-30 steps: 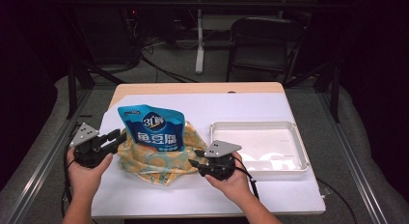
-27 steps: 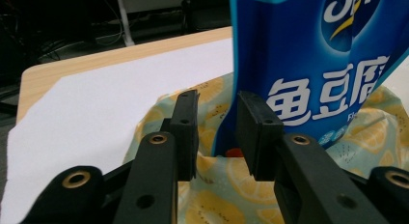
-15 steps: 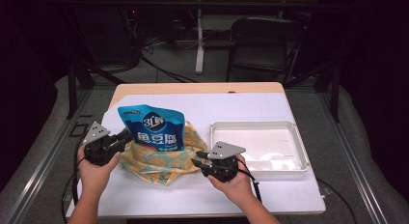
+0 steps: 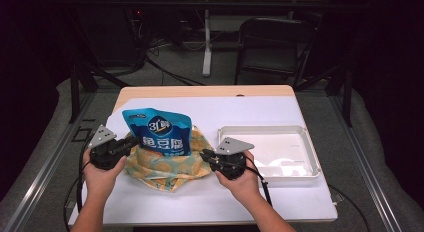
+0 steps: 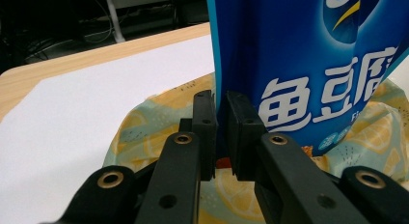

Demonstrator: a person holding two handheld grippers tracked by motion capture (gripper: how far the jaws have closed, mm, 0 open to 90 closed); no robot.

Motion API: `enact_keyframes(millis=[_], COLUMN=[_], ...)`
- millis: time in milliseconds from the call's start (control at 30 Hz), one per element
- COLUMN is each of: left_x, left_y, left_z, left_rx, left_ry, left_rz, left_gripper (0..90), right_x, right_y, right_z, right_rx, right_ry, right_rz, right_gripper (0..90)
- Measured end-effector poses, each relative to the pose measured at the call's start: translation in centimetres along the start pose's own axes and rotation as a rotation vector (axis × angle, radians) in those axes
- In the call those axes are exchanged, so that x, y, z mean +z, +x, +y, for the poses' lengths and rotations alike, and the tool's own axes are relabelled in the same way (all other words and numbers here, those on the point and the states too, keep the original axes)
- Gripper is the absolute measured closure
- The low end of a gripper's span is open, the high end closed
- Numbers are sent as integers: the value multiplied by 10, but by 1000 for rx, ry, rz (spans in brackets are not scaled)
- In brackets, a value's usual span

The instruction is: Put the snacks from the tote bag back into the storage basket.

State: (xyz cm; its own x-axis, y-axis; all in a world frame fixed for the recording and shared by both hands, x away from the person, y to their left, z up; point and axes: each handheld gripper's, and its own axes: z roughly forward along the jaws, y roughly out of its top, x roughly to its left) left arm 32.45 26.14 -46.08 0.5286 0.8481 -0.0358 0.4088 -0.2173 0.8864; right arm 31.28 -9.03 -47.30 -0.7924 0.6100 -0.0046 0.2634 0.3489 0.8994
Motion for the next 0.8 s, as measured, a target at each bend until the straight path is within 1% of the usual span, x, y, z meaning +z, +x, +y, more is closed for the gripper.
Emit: enact_keyframes(millis=[133,333,567,733,800], left_x=[0,0,1,1,1], left_y=[1,1,0,-1,-1], left_z=[0,-1,-1,-1,-1], left_rx=[7,5,19,22,20], left_ry=[-4,-8,-5,-12,-11], left_rz=[-4,-9,-1,3,-3], left_gripper=[839,824,817,817,821], right_x=[10,22,30,34,36], right_y=[-2,-7,-7,-6,-5], right_z=[10,19,24,29,32], right_rx=[6,25,34,23,24], right_ry=[3,3,4,1,-3], right_rz=[4,7,14,21,25], right_gripper=[816,798,781,778,780])
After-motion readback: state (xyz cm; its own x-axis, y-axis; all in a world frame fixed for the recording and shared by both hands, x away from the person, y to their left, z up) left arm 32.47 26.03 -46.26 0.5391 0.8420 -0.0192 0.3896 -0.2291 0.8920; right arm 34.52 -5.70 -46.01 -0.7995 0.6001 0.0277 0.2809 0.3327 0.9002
